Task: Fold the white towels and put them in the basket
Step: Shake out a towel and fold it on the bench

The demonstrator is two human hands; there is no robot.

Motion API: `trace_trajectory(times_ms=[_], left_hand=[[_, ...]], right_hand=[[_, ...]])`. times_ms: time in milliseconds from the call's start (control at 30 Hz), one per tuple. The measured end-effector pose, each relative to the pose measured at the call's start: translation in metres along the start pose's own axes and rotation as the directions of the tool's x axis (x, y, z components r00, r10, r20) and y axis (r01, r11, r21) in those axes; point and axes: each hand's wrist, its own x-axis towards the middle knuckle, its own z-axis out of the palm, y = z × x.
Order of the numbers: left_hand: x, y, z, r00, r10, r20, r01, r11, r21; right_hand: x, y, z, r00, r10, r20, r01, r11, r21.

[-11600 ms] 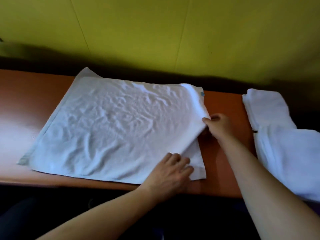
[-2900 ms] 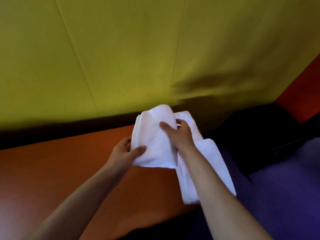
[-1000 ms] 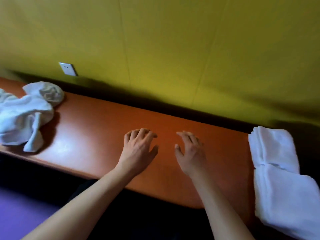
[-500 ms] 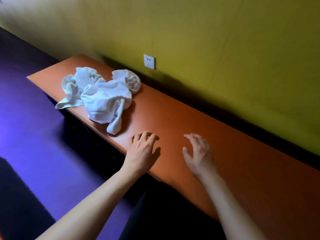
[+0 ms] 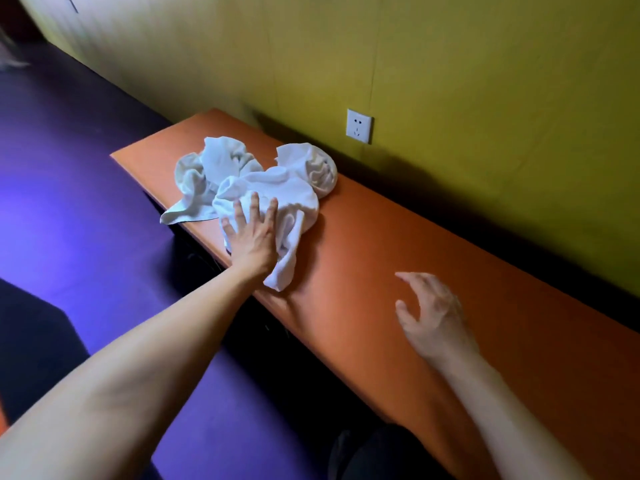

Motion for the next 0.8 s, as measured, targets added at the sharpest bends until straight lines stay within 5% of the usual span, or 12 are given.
trace_trajectory(times_ms=[100, 400, 800], left_hand=[[0.011, -0.017, 0.012, 0.996, 0.034, 0.078, -0.031, 0.999, -0.041], [-0.060, 0.002, 0.021, 0.956, 0.272, -0.113, -0.282, 0.955, -0.090], [-0.195, 0.132, 0.011, 0.835, 0.535, -0.125, -0.537, 0.745, -0.395]], right_hand=[[-0.005, 0.011, 0.000, 1.000, 0.008, -0.001, -0.008, 1.000, 0.003], [-0.033, 0.025, 0.006, 0.997, 0.077, 0.025, -0.077, 0.997, -0.001], [-0.097, 0.044, -0.003, 0.970, 0.208, 0.122, -0.209, 0.978, -0.008]])
